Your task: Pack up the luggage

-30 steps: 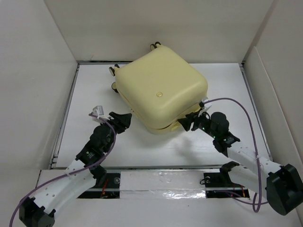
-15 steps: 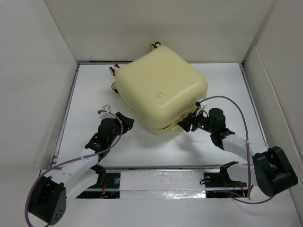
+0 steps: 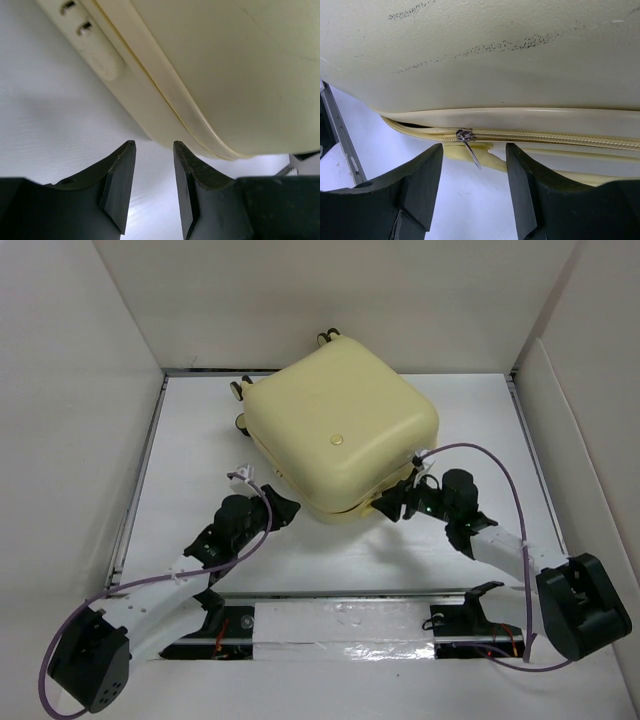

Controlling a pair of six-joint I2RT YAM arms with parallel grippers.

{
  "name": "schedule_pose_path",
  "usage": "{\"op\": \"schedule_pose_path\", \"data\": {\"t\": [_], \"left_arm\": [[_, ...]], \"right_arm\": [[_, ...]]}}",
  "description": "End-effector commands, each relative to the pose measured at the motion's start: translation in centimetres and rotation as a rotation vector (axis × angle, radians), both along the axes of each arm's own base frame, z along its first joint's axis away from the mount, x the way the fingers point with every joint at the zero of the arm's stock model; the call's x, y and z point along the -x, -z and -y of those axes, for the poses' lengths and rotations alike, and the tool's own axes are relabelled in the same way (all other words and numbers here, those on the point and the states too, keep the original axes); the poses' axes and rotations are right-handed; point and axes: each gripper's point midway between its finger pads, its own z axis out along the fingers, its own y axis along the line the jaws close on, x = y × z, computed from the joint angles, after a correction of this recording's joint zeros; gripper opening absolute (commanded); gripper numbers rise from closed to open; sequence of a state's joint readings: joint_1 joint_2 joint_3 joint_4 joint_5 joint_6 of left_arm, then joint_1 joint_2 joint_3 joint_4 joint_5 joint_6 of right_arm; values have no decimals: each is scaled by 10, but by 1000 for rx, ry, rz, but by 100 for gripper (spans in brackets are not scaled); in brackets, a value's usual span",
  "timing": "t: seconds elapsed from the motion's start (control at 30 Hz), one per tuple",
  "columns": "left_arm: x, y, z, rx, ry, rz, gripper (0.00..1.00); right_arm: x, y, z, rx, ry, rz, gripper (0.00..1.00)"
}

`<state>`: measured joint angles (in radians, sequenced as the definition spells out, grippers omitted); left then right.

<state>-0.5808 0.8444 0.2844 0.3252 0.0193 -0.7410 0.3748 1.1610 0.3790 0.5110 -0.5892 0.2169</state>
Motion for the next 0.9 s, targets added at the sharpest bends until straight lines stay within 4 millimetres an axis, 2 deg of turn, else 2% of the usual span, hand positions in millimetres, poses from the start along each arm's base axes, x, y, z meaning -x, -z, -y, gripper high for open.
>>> {"op": "schedule_pose_path", "data": {"t": [0.0, 0.17, 0.43, 0.5, 0.53, 0.57, 0.63, 0.67, 0.7, 0.73, 0.8, 0.87], "left_arm": [[14, -9, 18, 16, 112, 58, 33], [22, -21, 45, 7, 176, 96, 33], [17, -28, 70, 34, 231, 116, 34], [17, -33, 77, 38, 248, 131, 34], [18, -36, 82, 43, 259, 139, 34], [21, -40, 88, 56, 272, 145, 34], [22, -47, 97, 73, 285, 163, 35], [22, -52, 102, 79, 289, 171, 35], [26, -53, 108, 83, 306, 168, 35], [18, -52, 107, 77, 265, 174, 35], [16, -53, 111, 90, 252, 170, 35], [9, -49, 111, 88, 216, 165, 35]], "right_arm": [[-3, -16, -7, -26, -13, 78, 59], [-16, -14, -12, -27, -8, 61, 52], [-19, -17, -15, -41, 4, 70, 16], [-12, -18, -22, -44, -17, 71, 4], [-11, -18, -23, -40, -7, 73, 2], [-3, -16, -29, -27, -23, 60, 0], [0, -16, -32, 7, 14, 65, 0], [6, -7, -31, 50, 23, 33, 0], [19, -5, -41, 72, 0, 29, 0], [19, -6, -37, 96, 45, 35, 0], [38, 5, -41, 150, 29, -8, 0], [47, 11, -37, 194, 59, -38, 0]]}}
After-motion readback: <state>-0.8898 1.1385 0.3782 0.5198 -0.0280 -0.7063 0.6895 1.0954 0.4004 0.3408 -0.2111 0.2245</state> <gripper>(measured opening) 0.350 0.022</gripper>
